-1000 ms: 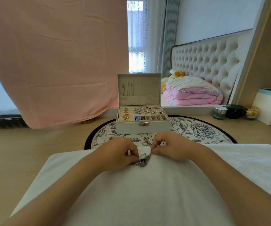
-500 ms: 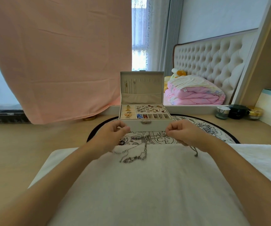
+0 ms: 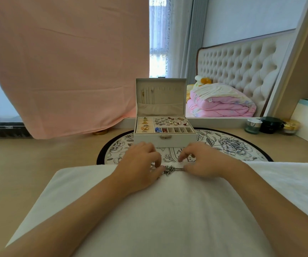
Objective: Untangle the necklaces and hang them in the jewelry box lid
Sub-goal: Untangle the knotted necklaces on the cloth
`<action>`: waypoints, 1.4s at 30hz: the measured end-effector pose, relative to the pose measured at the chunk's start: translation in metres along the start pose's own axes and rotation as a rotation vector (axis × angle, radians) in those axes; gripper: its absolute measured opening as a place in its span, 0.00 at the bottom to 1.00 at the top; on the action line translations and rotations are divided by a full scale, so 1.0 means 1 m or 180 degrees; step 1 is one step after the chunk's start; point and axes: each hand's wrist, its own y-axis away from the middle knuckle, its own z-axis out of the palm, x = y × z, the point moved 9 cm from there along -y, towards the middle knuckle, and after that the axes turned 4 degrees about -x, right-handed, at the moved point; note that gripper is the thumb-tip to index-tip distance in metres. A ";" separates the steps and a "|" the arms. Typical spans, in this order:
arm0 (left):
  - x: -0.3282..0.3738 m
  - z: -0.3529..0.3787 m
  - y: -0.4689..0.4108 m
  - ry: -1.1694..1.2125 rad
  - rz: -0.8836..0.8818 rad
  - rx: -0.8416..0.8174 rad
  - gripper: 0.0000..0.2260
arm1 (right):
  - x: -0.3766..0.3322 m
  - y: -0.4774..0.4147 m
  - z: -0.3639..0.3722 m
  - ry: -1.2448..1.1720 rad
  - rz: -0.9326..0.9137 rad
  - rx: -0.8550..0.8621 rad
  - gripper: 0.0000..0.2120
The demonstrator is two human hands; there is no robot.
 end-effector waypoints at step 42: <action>-0.007 0.004 0.000 0.3018 -0.1052 0.0293 0.08 | -0.041 0.012 -0.023 -0.2198 -0.0756 0.0260 0.10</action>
